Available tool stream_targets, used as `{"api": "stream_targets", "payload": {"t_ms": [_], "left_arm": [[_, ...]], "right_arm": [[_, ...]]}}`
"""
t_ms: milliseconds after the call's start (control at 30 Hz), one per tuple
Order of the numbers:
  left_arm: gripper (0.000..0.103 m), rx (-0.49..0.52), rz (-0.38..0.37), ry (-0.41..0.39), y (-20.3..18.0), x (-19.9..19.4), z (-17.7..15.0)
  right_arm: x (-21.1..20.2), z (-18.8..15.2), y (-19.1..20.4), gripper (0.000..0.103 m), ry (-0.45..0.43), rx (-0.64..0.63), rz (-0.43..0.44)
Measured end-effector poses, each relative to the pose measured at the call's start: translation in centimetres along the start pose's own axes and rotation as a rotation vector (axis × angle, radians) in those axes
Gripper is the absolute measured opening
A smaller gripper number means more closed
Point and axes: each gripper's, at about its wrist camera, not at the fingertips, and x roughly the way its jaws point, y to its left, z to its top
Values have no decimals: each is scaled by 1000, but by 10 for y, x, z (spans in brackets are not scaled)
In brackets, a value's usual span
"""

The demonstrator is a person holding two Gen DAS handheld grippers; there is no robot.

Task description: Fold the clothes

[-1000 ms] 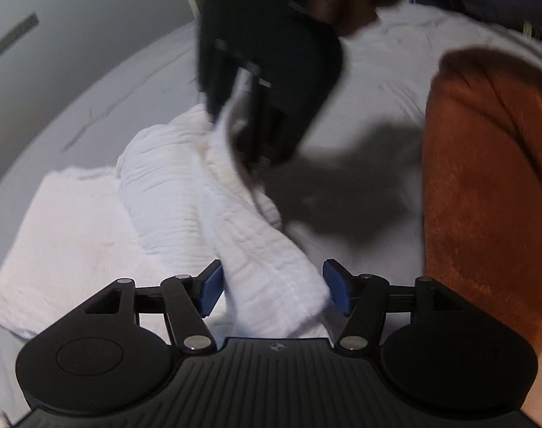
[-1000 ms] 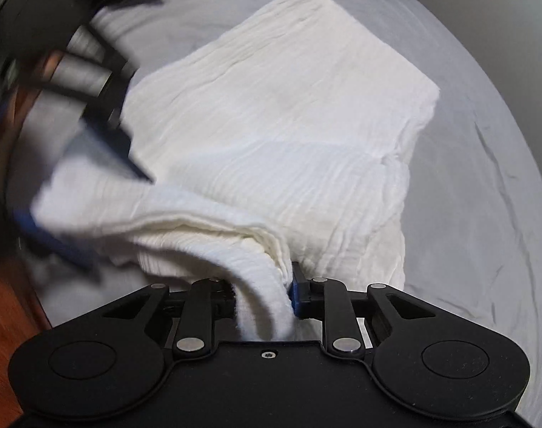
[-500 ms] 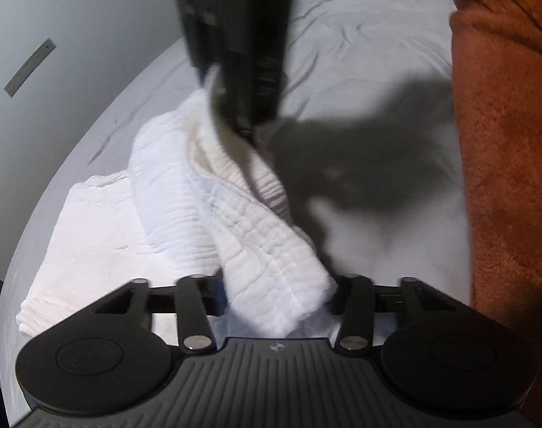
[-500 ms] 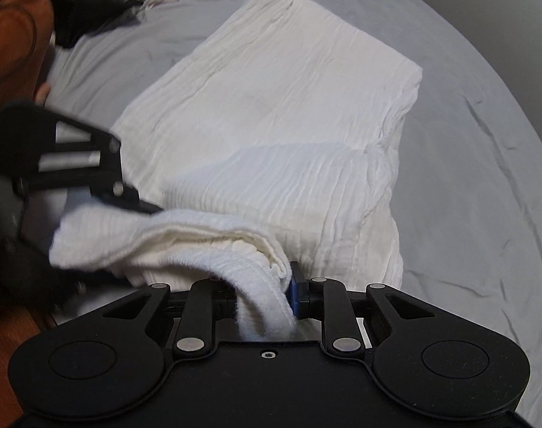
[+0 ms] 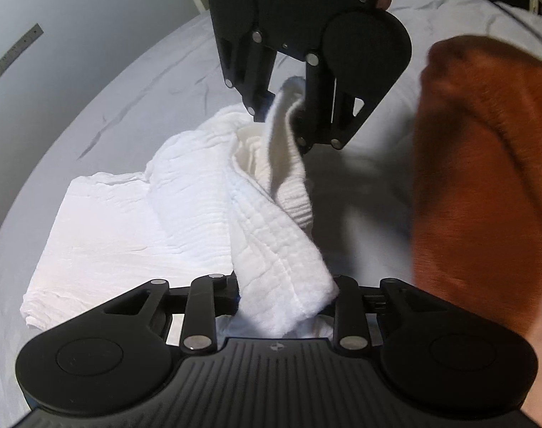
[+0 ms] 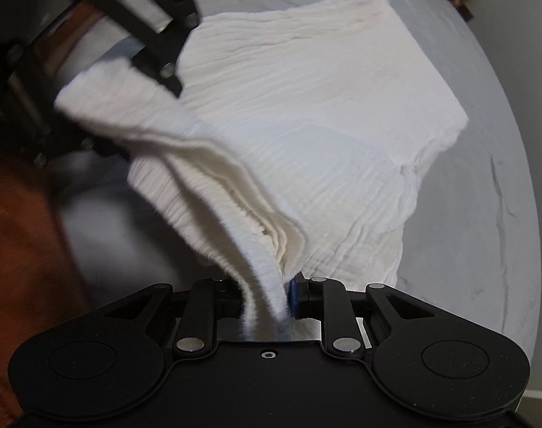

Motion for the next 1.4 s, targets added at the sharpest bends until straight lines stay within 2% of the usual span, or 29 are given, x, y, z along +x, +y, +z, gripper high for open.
{"api": "stream_targets", "payload": {"t_ms": [233,500,667,933,1000,1167,1267,1400], "left_arm": [[27,-54,-80,-7,-5,-31,-5],[27,-178,-73,-37,24,-39,-7],[27,-237,-113,-66,54,-44,-7],[27,-296,-146,-76,128,-42,-6],[27,-319,-178,-75,149,-39,-4],[27,-394,-249,-55,206,-22,-4],[27,-458,-281,-44,245,-4,-13],[27,-494,-291,-11,282,13,-14]], "right_arm": [[-27,0,23,19,8,-76,116],[-40,7,1,17,-64,-20,58],[-48,17,-25,17,-100,-11,37],[-51,43,-78,17,-149,1,19],[-50,50,-95,17,-158,14,25],[-40,69,-143,17,-163,59,80],[-27,80,-151,17,-163,103,106],[-8,95,-173,17,-161,148,129]]}}
